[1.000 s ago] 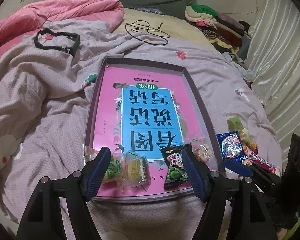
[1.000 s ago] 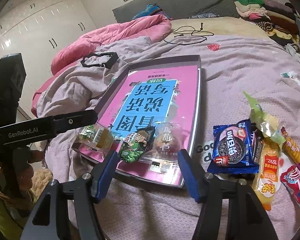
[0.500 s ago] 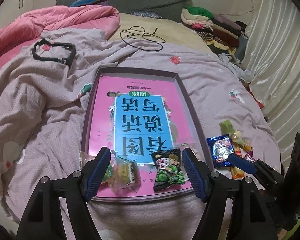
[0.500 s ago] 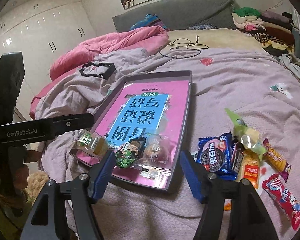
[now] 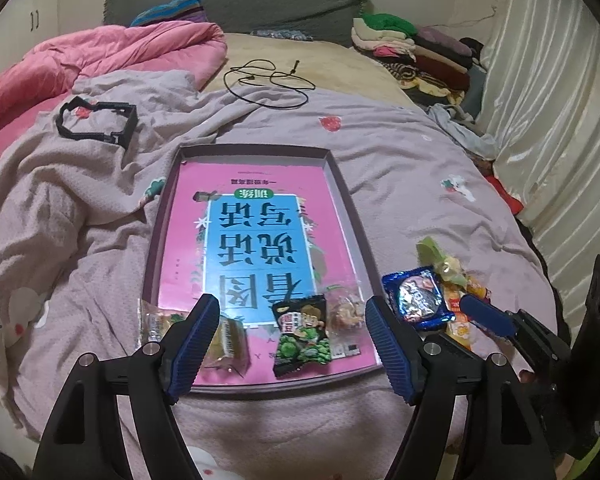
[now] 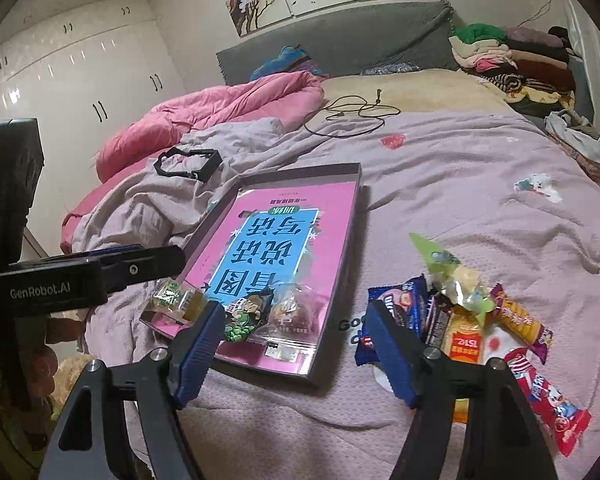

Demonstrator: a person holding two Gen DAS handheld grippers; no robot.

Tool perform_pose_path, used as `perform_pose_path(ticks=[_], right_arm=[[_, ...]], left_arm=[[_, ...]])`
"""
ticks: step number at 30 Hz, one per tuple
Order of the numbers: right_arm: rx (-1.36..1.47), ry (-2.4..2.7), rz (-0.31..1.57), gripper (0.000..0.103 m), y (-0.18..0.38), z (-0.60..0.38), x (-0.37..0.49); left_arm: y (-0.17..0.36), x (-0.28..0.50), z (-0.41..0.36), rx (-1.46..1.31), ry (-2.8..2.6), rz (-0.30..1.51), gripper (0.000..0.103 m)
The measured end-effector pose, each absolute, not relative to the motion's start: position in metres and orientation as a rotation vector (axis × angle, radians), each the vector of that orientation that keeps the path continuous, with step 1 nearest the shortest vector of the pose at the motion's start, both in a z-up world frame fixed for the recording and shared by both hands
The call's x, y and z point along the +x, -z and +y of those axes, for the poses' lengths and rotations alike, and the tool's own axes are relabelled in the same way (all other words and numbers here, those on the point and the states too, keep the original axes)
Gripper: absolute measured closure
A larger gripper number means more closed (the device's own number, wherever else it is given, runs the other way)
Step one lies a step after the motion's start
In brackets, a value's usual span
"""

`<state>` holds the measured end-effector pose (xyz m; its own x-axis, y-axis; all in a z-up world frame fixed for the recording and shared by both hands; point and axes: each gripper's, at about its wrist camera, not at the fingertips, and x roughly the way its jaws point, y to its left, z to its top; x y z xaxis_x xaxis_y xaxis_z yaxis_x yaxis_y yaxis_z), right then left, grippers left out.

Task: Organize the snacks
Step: 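Move both open tools from the tray toward the loose snack pile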

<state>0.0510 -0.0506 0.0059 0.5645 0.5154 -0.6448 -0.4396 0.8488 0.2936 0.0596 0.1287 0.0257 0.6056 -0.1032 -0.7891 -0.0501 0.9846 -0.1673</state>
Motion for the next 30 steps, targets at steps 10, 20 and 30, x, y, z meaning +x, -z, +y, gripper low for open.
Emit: perform_pose_path(ticks=[10, 20, 30], right_arm=[[0.113, -0.528, 0.782, 0.030, -0.010, -0.072, 0.040], [0.156, -0.472, 0.781, 0.030, -0.010, -0.105, 0.035], [0.184, -0.444, 0.794, 0.030, -0.006, -0.122, 0.030]], left_arm=[[-0.032, 0.058, 0.103, -0.154, 0.085, 0.924, 0.026], [-0.034, 0.057, 0.069, -0.123, 0.152, 0.939, 0.026], [-0.033, 0.053, 0.052, -0.108, 0.191, 0.955, 0.026]])
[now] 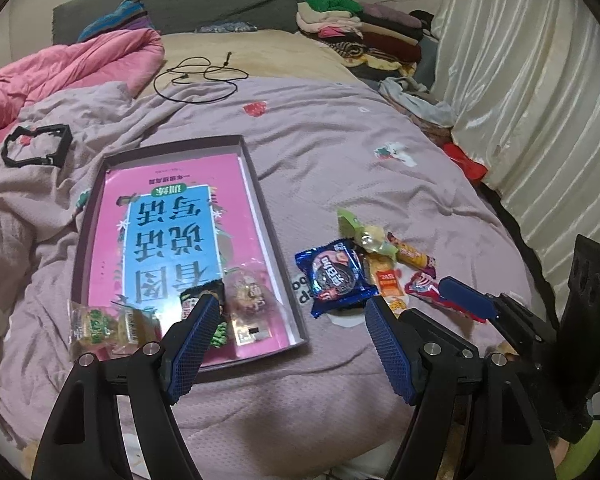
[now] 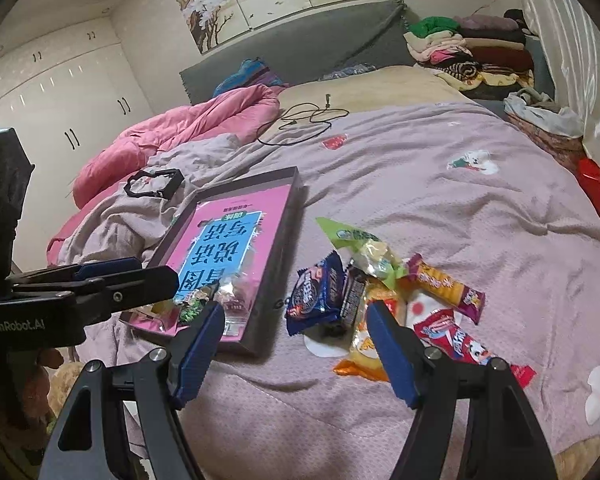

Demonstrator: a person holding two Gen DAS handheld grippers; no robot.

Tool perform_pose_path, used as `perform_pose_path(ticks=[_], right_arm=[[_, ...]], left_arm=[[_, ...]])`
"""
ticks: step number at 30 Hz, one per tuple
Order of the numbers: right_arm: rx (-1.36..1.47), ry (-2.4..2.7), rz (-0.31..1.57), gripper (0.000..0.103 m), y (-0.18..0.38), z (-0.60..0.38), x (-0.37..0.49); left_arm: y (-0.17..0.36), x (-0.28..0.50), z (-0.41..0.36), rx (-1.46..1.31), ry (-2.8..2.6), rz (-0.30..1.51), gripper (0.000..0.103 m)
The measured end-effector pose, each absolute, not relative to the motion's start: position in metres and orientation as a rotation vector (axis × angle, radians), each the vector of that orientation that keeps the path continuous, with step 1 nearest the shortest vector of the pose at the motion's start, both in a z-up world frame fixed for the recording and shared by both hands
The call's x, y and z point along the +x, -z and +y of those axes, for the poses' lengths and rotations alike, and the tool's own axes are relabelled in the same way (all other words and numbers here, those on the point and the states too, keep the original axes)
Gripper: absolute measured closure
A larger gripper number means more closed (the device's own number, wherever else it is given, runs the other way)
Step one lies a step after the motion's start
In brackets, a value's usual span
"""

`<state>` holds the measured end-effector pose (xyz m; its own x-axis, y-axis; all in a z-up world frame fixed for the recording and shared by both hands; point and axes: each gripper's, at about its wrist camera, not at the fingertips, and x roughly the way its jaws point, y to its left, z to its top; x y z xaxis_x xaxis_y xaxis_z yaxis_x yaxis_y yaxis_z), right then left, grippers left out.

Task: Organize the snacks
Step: 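Move both open tools from the tray toward the loose snack pile, then grasp the blue strawberry cookie pack with the left tool while the right tool grasps the red snack bag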

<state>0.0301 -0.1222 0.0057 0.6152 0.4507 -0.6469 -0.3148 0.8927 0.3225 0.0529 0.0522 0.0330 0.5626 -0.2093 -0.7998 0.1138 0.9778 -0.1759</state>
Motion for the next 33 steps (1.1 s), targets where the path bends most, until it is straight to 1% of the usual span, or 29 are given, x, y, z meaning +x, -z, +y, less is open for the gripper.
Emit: perform_pose_path(ticks=[8, 14, 21, 33], right_arm=[[0.214, -0.398, 0.829, 0.030, 0.005, -0.135, 0.024], [0.262, -0.360, 0.894, 0.030, 0.021, -0.149, 0.020], [0.376, -0.282, 0.960, 0.030, 0.044, -0.172, 0.024], [0.458, -0.183, 0.964, 0.031, 0.072, -0.199, 0.038]], left_arm=[[-0.028, 0.052, 0.039, -0.103, 0.226, 0.977, 0.026], [-0.020, 0.052, 0.027, -0.108, 0.263, 1.005, 0.026], [-0.008, 0.056, 0.013, -0.143, 0.307, 1.047, 0.026], [0.013, 0.079, 0.004, -0.232, 0.325, 1.118, 0.027]])
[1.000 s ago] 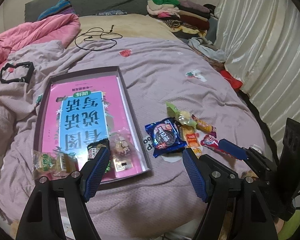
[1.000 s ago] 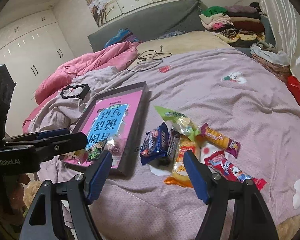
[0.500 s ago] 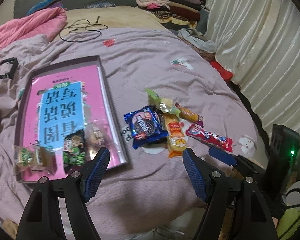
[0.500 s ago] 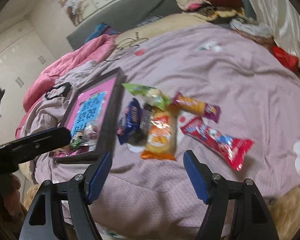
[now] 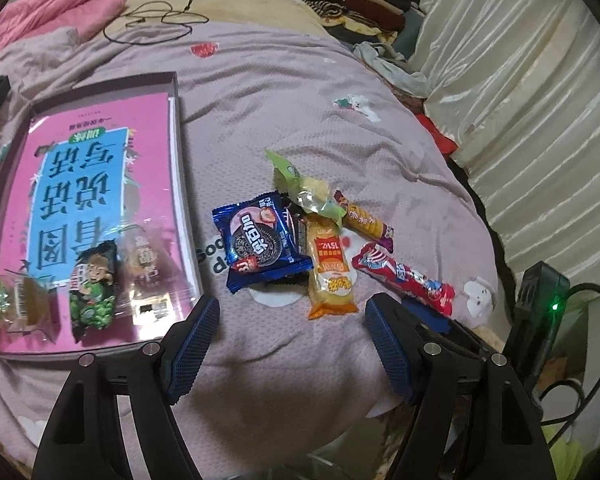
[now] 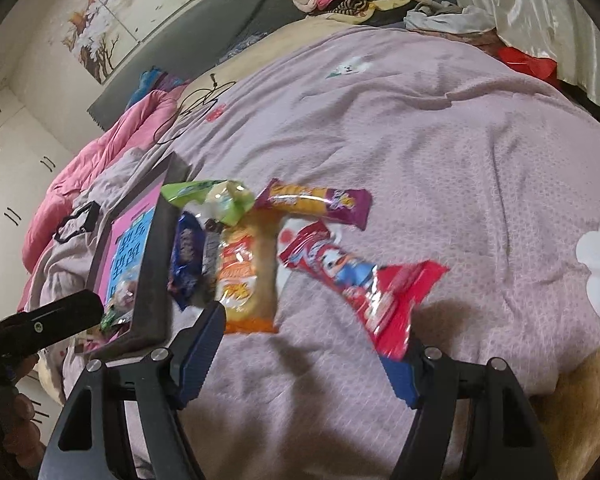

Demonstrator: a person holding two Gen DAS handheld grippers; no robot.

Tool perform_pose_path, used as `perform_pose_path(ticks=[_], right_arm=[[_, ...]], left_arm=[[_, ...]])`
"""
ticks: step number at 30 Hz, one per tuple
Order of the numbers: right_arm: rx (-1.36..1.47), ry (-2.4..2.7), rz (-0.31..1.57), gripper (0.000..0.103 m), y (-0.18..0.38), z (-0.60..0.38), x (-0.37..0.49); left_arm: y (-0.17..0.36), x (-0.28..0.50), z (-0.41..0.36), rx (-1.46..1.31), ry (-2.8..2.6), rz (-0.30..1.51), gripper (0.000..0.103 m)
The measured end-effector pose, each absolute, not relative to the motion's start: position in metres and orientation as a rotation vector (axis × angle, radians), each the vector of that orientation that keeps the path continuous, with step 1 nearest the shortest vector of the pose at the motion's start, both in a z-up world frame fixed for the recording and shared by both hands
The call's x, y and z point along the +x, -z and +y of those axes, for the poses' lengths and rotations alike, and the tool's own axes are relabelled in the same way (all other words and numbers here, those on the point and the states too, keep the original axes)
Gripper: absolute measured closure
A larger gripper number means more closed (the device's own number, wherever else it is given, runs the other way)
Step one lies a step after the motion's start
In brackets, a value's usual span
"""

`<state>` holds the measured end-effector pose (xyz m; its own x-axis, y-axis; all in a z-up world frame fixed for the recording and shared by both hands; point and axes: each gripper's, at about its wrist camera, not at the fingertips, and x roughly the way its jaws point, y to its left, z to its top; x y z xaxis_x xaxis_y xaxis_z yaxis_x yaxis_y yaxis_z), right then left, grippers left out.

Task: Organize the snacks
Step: 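Grasp the blue strawberry cookie pack with the left tool while the right tool grasps the red snack bag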

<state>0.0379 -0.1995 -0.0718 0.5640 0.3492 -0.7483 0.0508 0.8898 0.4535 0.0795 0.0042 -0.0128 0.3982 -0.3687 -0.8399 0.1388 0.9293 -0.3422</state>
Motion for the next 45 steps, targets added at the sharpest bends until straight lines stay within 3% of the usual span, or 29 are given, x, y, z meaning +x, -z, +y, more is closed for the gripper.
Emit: perform_pose_path(ticks=[8, 11, 15, 45], right_arm=[[0.457, -0.203, 0.937, 0.052, 0.081, -0.205, 0.053], [0.448, -0.207, 0.925, 0.055, 0.081, -0.206, 0.057], [0.434, -0.210, 0.920, 0.056, 0.082, -0.205, 0.062], [0.404, -0.219, 0.880, 0.063, 0.083, -0.203, 0.086]], left_arm=[[0.030, 0.108, 0.004, -0.339, 0.310, 1.176, 0.035], [0.036, 0.116, 0.003, -0.347, 0.303, 1.190, 0.037], [0.045, 0.126, 0.001, -0.366, 0.297, 1.214, 0.044], [0.074, 0.147, 0.002, -0.481, 0.108, 1.180, 0.043]])
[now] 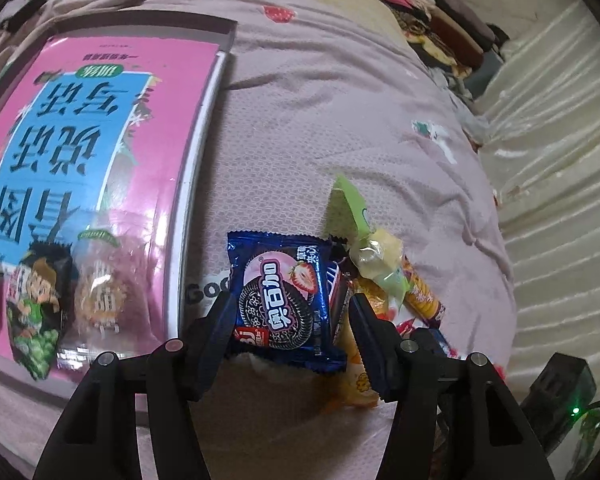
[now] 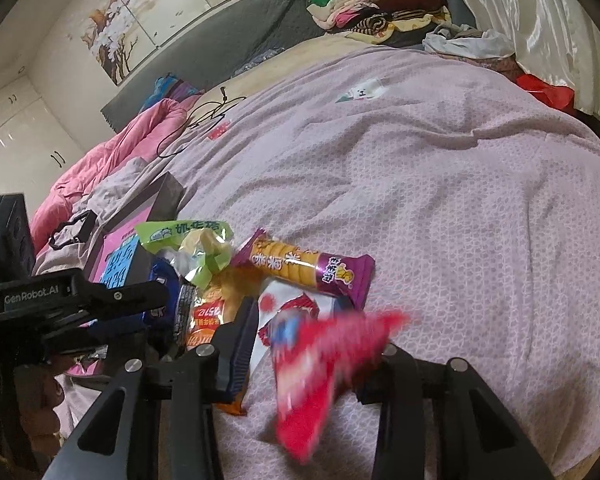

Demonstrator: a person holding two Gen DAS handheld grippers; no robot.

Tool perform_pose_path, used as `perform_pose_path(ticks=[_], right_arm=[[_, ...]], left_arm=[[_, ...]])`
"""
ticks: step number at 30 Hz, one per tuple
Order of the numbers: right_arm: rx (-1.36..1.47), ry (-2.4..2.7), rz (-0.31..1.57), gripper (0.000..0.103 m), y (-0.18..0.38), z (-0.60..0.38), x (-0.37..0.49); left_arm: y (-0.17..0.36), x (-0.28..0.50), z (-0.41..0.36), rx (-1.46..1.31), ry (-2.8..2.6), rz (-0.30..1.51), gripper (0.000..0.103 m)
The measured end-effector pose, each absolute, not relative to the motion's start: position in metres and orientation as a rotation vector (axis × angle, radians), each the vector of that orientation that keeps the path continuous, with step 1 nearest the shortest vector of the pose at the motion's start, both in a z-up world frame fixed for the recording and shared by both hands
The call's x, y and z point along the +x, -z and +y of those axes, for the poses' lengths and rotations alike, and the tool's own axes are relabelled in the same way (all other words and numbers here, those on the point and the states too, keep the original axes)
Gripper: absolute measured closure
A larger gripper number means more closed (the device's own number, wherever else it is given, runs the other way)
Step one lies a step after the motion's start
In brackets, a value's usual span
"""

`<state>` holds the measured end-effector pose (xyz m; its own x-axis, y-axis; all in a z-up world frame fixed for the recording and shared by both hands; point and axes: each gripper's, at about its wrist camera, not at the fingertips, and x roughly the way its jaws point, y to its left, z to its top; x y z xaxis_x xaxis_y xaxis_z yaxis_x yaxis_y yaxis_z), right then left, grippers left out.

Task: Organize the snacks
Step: 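Grasp the blue strawberry cookie pack with the left tool while the right tool grasps the red snack bag, then lift and carry both held packs back over the pink tray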

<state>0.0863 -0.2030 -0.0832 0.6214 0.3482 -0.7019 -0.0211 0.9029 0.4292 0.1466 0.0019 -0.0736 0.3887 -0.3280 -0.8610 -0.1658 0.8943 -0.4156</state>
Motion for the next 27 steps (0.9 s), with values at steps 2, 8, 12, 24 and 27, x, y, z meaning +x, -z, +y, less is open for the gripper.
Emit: perform_pose_path(ticks=[2, 8, 12, 24, 27], right_arm=[[0.409, -0.218, 0.882, 0.064, 0.085, -0.206, 0.086], [0.393, -0.227, 0.886, 0.067, 0.086, -0.204, 0.087], [0.384, -0.240, 0.888, 0.075, 0.086, -0.200, 0.087], [0.370, -0.247, 0.885, 0.078, 0.088, -0.199, 0.088], [0.371, -0.248, 0.888, 0.078, 0.088, -0.198, 0.089]], left_arm=[[0.074, 0.145, 0.002, -0.484, 0.093, 1.171, 0.043], [0.078, 0.152, -0.007, -0.437, 0.036, 1.180, 0.043], [0.079, 0.153, -0.010, -0.421, 0.033, 1.170, 0.045], [0.082, 0.155, -0.015, -0.339, 0.044, 1.173, 0.053], [0.083, 0.157, -0.020, -0.304, 0.047, 1.179, 0.052]])
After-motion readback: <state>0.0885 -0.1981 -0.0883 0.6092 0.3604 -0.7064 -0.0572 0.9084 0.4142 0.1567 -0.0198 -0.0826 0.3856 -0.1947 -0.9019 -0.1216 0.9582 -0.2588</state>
